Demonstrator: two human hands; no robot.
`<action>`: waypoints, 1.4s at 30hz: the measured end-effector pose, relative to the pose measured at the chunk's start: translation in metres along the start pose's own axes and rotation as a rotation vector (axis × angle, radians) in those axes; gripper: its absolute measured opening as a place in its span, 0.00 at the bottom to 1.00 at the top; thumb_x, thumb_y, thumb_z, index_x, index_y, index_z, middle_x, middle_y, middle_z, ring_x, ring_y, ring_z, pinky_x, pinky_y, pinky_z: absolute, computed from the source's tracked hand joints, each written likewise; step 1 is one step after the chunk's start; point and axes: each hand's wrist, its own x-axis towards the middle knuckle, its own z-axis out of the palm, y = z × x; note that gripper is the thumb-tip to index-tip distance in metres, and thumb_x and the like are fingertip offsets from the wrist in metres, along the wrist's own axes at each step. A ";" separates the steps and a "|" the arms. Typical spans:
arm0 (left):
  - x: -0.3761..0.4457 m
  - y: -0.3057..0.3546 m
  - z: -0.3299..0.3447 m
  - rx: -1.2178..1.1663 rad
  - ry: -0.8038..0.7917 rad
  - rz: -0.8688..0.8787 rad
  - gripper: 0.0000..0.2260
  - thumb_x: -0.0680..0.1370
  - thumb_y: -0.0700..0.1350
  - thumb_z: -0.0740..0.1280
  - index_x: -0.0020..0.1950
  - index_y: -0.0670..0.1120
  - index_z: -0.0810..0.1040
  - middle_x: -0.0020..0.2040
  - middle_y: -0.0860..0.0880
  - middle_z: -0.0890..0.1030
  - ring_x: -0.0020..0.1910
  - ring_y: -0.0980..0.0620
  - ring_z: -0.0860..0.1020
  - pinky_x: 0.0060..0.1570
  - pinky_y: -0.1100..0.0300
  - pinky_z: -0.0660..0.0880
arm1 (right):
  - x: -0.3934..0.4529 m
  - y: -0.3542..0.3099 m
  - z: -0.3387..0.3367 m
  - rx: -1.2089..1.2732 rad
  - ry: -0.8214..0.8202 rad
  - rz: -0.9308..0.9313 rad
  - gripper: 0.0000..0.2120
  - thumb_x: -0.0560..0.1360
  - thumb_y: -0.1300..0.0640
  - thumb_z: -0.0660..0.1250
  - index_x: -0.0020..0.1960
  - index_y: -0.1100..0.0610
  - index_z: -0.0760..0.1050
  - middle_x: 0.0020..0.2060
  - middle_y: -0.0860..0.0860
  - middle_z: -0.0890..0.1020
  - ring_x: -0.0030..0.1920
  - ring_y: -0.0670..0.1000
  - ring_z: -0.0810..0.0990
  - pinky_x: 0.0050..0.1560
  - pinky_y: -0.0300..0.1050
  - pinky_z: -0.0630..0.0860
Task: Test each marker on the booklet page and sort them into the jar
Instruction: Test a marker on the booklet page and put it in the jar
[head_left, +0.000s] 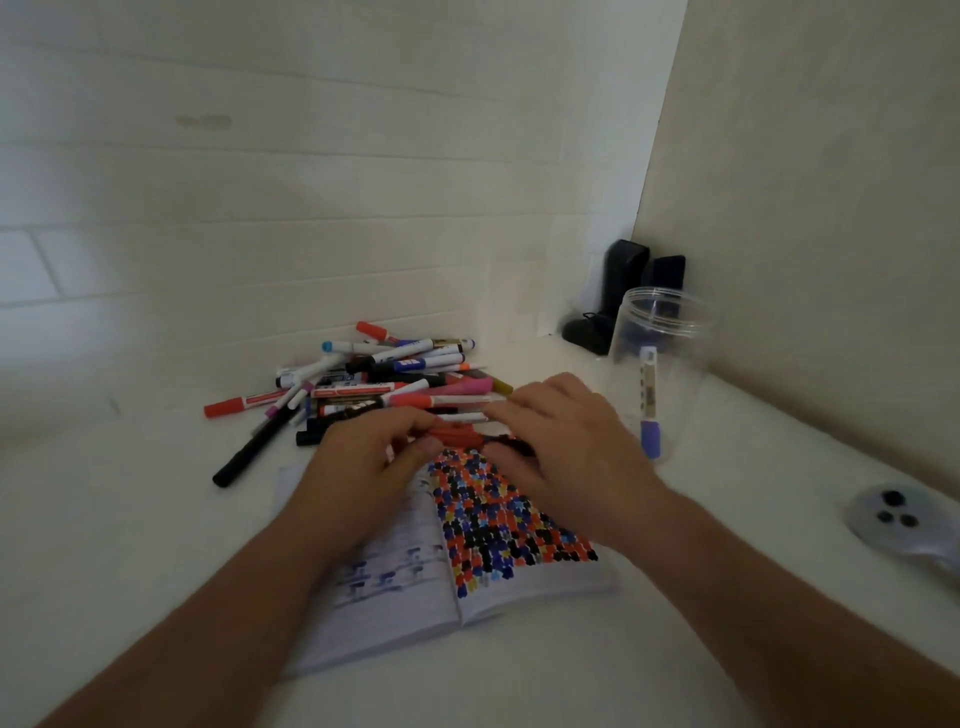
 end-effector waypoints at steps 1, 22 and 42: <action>-0.002 0.003 0.001 -0.031 -0.020 0.043 0.09 0.80 0.46 0.70 0.57 0.59 0.83 0.47 0.64 0.82 0.48 0.63 0.79 0.47 0.69 0.71 | 0.002 -0.007 0.009 -0.024 -0.064 -0.009 0.23 0.80 0.35 0.55 0.67 0.46 0.75 0.59 0.45 0.82 0.57 0.51 0.76 0.57 0.51 0.75; -0.006 0.000 0.012 -0.032 -0.239 0.096 0.07 0.75 0.53 0.76 0.52 0.56 0.83 0.42 0.62 0.82 0.41 0.65 0.79 0.39 0.73 0.70 | -0.008 0.000 0.009 0.141 -0.447 0.160 0.21 0.76 0.29 0.63 0.61 0.40 0.64 0.44 0.45 0.81 0.43 0.48 0.81 0.42 0.49 0.79; -0.008 0.017 0.014 0.163 -0.428 0.219 0.20 0.72 0.59 0.75 0.63 0.63 0.78 0.46 0.64 0.79 0.51 0.64 0.75 0.47 0.69 0.71 | -0.047 0.013 -0.010 1.595 -0.316 0.477 0.08 0.72 0.53 0.71 0.41 0.55 0.74 0.27 0.54 0.66 0.27 0.51 0.60 0.27 0.42 0.58</action>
